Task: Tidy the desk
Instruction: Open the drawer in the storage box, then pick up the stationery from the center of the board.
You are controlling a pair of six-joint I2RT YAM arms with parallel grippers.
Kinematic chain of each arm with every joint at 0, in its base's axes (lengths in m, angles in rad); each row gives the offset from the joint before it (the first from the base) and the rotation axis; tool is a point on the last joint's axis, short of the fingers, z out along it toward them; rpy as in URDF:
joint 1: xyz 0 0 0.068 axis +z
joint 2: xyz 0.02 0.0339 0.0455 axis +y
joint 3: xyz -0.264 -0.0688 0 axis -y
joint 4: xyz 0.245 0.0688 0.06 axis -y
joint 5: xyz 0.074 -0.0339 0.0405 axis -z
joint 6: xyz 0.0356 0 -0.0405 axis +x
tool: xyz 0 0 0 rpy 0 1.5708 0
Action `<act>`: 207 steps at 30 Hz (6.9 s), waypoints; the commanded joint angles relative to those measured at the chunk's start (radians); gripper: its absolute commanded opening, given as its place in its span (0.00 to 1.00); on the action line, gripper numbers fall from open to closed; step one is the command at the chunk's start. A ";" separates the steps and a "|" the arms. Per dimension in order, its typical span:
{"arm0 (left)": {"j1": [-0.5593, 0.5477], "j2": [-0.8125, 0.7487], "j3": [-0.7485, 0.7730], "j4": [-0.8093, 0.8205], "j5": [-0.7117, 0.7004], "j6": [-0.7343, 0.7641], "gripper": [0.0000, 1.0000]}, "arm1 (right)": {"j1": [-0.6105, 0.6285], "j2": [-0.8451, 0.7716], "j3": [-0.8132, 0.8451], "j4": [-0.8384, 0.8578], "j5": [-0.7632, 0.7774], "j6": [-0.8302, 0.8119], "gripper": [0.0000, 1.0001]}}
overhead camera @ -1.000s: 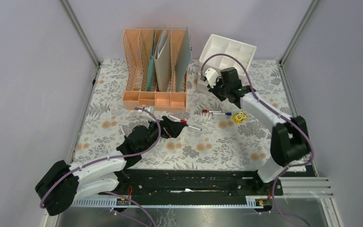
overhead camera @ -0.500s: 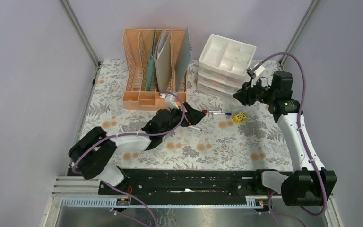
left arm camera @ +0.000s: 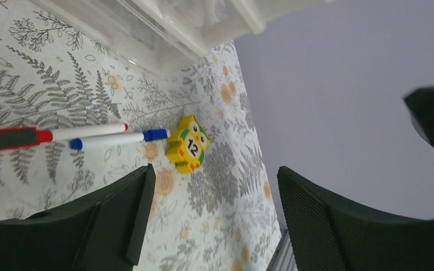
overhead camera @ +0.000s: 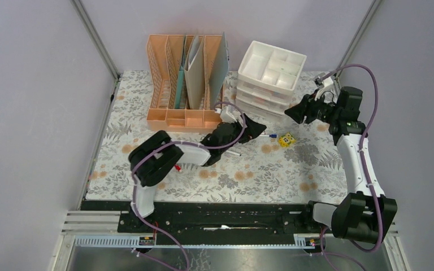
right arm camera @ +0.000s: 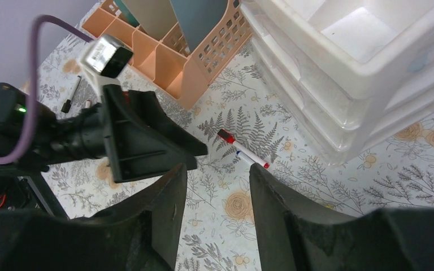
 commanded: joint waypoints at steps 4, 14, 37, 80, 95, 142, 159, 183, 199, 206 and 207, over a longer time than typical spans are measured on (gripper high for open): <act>-0.014 0.178 0.207 0.064 -0.124 -0.073 0.80 | -0.043 -0.027 -0.002 0.057 -0.039 0.049 0.52; -0.017 0.136 0.178 0.046 -0.148 0.008 0.82 | -0.054 0.060 0.101 0.147 0.200 0.213 0.74; -0.011 -0.227 -0.053 -0.040 -0.307 0.298 0.99 | 0.211 0.388 0.440 0.013 0.961 0.337 0.61; -0.008 0.250 0.143 0.341 -0.267 -0.194 0.99 | 0.262 0.443 0.747 -0.221 0.991 0.512 0.00; -0.002 0.362 0.227 0.429 -0.318 -0.225 0.93 | 0.261 0.424 0.760 -0.268 0.954 0.510 0.00; 0.017 0.304 0.149 0.785 -0.223 -0.121 0.68 | 0.236 0.451 0.554 0.085 1.231 0.401 0.00; 0.019 0.317 0.072 0.777 -0.257 -0.168 0.74 | 0.236 0.509 0.528 0.212 1.226 0.332 0.00; 0.011 -0.303 -0.259 0.147 -0.050 0.324 0.90 | 0.236 0.324 0.462 0.131 0.970 0.141 0.89; 0.025 -0.843 -0.345 -0.621 -0.249 0.683 0.99 | 0.233 0.016 0.213 -0.254 -0.147 -0.383 1.00; 0.042 -0.903 -0.311 -0.952 -0.334 0.481 0.96 | 0.238 0.032 0.078 -0.211 -0.232 -0.391 1.00; 0.047 -0.913 -0.328 -0.981 -0.355 0.434 0.94 | 0.238 0.035 0.055 -0.195 -0.229 -0.383 1.00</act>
